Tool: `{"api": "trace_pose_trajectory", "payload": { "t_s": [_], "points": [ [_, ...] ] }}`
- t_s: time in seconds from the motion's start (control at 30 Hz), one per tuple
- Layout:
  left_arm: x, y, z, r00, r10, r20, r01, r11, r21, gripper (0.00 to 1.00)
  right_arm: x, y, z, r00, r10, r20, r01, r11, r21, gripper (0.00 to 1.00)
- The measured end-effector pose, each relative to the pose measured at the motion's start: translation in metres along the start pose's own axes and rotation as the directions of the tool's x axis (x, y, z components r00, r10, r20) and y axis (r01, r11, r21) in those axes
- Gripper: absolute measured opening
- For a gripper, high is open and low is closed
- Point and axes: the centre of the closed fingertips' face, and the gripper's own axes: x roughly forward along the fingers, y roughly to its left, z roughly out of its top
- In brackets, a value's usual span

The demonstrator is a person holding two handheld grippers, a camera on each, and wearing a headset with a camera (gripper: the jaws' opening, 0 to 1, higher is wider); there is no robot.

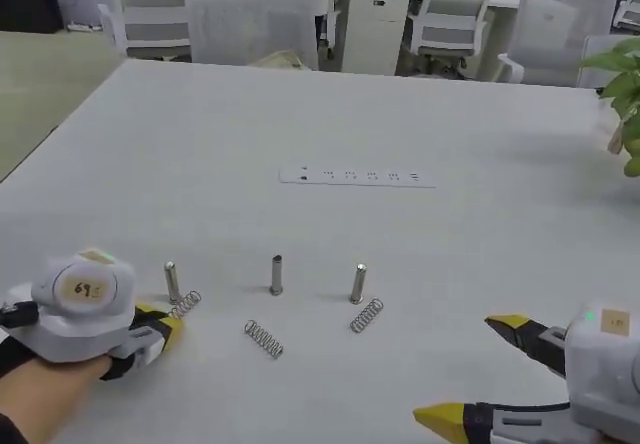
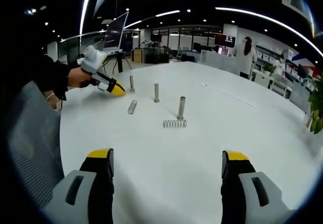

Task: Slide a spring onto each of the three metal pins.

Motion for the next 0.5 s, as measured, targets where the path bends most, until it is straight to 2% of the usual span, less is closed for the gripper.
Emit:
{"api": "trace_pose_trajectory", "payload": {
  "t_s": [0.17,0.5],
  "points": [
    [-0.007,-0.003,0.003,0.9999,-0.008,0.011,0.008,1.0,0.0,0.03,-0.002,0.0,0.003,1.0,-0.003,0.006,0.003,1.0,-0.004,0.87],
    [-0.02,-0.011,0.016,0.9974,-0.034,0.064,0.034,0.999,0.003,0.03,-0.007,0.0,0.017,0.9995,-0.007,0.031,0.008,1.0,-0.017,0.87]
  ]
}}
